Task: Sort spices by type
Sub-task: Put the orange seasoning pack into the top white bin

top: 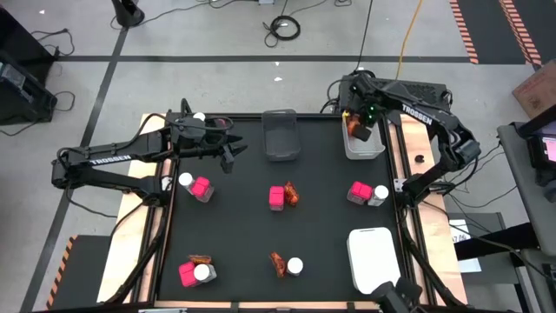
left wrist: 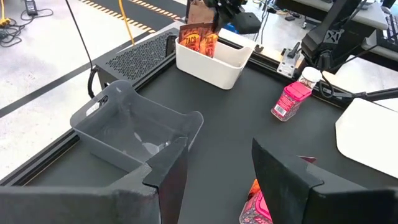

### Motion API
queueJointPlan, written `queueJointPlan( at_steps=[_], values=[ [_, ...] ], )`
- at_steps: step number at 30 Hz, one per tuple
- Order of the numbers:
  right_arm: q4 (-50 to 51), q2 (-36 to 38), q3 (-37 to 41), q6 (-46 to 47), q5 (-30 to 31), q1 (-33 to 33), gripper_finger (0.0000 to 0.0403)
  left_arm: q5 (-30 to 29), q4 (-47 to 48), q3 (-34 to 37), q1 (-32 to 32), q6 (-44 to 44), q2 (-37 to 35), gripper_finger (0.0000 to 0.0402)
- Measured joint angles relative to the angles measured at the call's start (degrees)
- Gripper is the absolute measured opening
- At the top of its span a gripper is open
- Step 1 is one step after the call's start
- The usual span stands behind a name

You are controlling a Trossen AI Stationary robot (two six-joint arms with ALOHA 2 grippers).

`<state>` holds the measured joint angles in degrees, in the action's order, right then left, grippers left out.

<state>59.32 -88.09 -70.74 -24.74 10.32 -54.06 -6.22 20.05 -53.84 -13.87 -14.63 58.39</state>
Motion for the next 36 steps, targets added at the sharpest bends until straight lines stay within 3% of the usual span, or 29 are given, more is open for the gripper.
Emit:
queueJointPlan(
  at_steps=[19, 27, 36],
  values=[
    [-2.5, -7.4, 0.0, 4.1, -1.3, -1.1, 0.0004, 0.4, 0.0, 0.0, 0.0, -0.2, 0.0, 0.0183],
    [-1.8, -4.7, -1.5, 4.7, -1.4, -1.0, 0.0048, 0.4, 0.0, 0.0, 0.0, 0.0, 0.0, 0.0183],
    [4.2, -4.0, -11.0, 6.0, -2.0, -0.8, 0.0126, 1.9, 0.9, 0.0, 0.0, 0.2, 0.0, 0.0183]
  ],
)
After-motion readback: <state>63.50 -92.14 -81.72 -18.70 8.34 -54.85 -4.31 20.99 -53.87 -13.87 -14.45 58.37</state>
